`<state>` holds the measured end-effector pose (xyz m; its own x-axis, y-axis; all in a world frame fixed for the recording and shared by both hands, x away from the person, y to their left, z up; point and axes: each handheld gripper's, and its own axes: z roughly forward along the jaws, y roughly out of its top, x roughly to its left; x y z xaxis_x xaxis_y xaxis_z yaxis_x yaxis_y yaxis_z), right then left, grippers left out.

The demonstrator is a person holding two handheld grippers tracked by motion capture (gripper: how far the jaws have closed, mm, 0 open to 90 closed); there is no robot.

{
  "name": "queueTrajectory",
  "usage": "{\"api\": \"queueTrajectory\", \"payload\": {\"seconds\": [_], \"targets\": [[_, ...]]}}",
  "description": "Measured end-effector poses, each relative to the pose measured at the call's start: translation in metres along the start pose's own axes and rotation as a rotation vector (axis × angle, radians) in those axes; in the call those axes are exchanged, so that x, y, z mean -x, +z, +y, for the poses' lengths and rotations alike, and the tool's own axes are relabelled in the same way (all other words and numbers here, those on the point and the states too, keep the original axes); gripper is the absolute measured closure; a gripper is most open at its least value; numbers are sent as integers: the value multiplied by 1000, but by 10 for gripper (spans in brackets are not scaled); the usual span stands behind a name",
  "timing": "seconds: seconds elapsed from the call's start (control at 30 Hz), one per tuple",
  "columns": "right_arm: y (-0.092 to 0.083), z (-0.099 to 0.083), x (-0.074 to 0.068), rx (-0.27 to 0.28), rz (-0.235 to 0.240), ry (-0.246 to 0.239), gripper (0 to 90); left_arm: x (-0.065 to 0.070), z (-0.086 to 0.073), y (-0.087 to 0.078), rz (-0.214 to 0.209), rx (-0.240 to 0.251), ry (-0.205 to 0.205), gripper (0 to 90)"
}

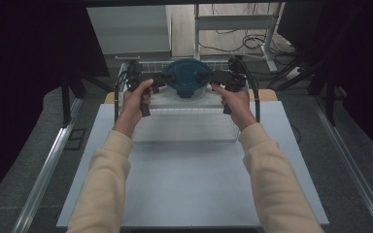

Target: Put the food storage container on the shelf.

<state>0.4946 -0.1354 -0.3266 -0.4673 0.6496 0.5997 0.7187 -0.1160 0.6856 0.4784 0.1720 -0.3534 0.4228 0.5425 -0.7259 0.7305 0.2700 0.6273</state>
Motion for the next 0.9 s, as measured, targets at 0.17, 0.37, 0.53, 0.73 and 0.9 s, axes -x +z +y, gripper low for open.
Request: {"api": "queueTrajectory", "payload": {"seconds": [0.17, 0.37, 0.53, 0.73, 0.9], "targets": [[-9, -9, -10, 44, -53, -67, 137, 4, 0, -15, 14, 33, 57, 168], [-35, -24, -17, 117, -78, -199, 160, 17, -9, -45, 52, 53, 159, 170], [-49, -43, -21, 107, -77, -290, 166, 35, -29, -62, 113, 13, 287, 169], [-67, -69, -20, 68, -66, -368, 172, 40, -66, -78, 137, -21, 359, 173], [-86, -93, -16, 61, -47, -440, 177, 35, -103, -92, 149, -39, 387, 175]]}}
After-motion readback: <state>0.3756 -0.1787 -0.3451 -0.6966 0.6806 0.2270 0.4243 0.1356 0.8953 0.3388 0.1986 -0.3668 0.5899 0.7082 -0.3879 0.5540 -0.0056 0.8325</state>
